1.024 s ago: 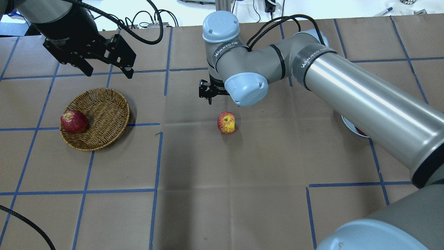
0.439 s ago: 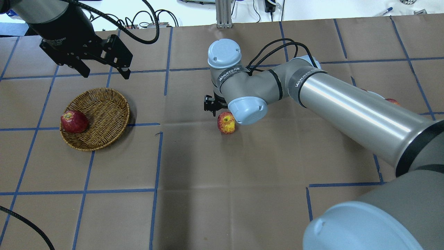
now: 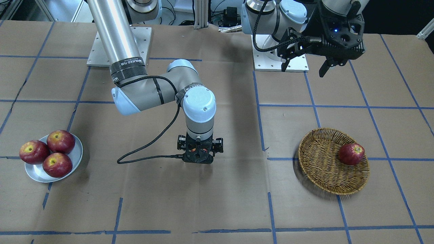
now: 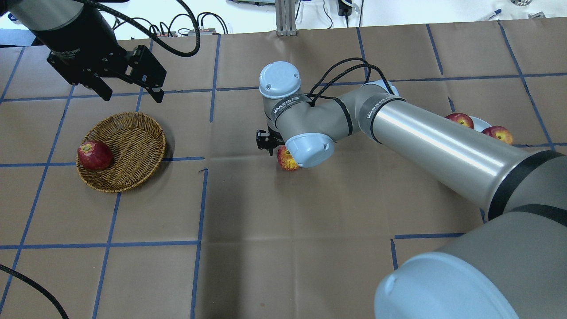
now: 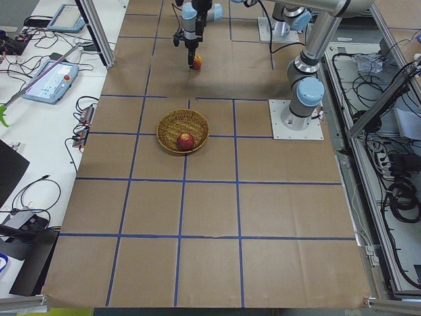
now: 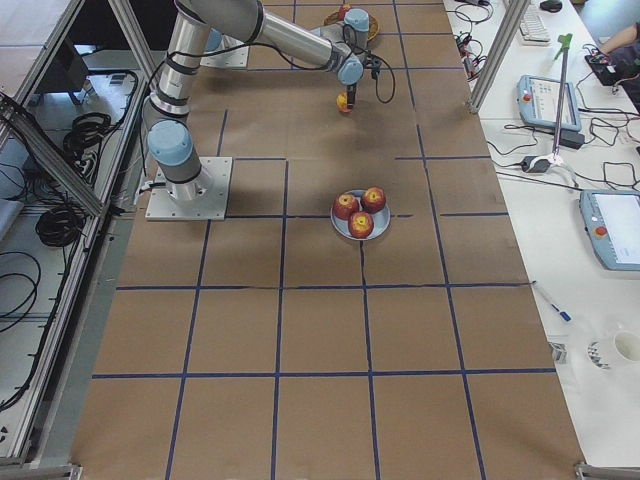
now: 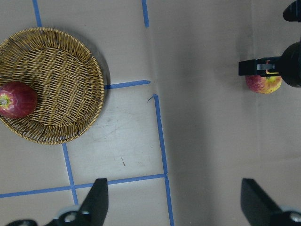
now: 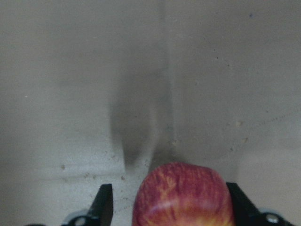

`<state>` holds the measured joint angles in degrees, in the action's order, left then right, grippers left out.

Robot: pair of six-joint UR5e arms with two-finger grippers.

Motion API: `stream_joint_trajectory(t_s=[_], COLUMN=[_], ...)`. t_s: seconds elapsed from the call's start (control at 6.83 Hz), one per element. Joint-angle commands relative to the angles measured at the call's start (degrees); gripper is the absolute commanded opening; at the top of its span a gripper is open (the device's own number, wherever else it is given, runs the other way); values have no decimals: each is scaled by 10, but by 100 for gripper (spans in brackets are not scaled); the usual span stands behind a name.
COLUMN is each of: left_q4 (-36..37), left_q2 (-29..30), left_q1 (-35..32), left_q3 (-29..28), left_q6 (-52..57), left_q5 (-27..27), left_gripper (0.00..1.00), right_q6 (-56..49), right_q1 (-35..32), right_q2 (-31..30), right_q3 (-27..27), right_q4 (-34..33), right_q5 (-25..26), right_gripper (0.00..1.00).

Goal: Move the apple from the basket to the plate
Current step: 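Lower the right gripper, grasp the yellow-red apple and lift it, then carry the apple with the right gripper onto the white plate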

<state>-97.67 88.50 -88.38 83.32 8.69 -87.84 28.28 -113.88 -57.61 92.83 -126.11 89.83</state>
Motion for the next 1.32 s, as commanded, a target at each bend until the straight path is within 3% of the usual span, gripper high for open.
stream_joint_trajectory(t_s=[0.0,0.15,0.29,0.44,0.88,1.17], left_q4=[-1,-1,-1,-1,-1,-4], left_q2=[0,0,0,0,0,0], left_q1=[1,1,1,1,1,1], left_q3=[0,1,1,1,1,1], left_q6=[0,0,0,0,0,0], left_q5=[0,-1,-1,-1,-1,0], left_gripper=[99,99,99,99,99,99], right_q6=[2,2,-2,-32,-278,-465], right_q1=[-3,-1,5,24,215,358], right_q2=[-5,-9,-29,-75,-207,-233], right_q3=[0,-4,-9,-9,2,4], right_q4=[7,7,13,63,220,248], right_q5=[2,3,3,5,3,2], right_gripper=[37,30,30,30,30,29])
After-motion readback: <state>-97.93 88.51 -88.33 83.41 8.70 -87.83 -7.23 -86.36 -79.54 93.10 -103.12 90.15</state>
